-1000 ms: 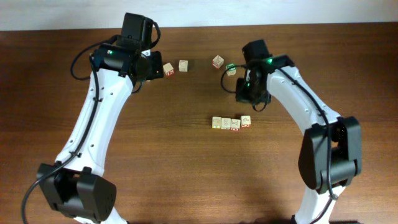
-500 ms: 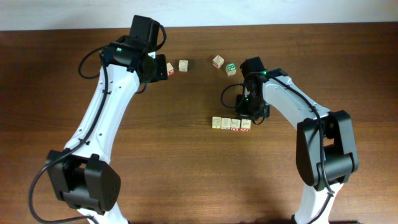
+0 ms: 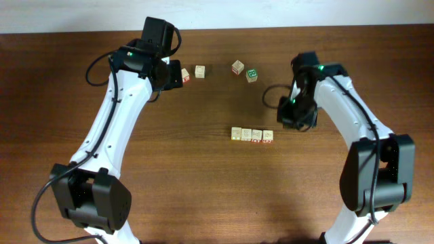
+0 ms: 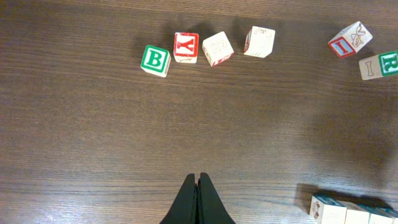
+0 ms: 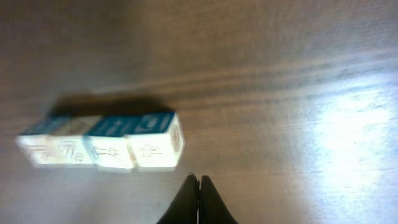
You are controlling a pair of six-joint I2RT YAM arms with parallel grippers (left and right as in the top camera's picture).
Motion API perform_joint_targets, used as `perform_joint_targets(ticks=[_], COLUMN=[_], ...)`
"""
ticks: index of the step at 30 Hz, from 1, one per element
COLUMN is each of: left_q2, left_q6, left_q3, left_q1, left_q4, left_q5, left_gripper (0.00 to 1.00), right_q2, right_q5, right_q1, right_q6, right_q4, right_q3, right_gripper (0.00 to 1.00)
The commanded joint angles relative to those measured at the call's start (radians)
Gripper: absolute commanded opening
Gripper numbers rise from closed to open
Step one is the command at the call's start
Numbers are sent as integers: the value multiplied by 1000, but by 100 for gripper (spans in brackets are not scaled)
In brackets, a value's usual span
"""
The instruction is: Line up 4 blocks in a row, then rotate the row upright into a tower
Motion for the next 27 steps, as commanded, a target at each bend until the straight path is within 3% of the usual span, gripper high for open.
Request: perform_joint_targets(ticks=[1, 5, 18, 26, 27], left_q2=[6, 6, 6, 6, 6], left_q6=[9, 9, 9, 16, 103], left_q3=[1, 1, 1, 1, 1], left_q1=[-5, -5, -5, 52, 66], left_q4=[2, 2, 0, -149, -149], left_q5=[-11, -11, -11, 93, 160], left_gripper=[0, 0, 0, 0, 0], right_q2=[-1, -1, 5, 4, 4], right_q5=[4, -13, -140, -156, -185], right_q1=[5, 26, 208, 245, 228], right_q6=[-10, -10, 17, 17, 17], right_q4=[87, 207, 436, 462, 439], right_q3=[-124, -201, -204, -186, -154], right_gripper=[4, 5, 5, 5, 5])
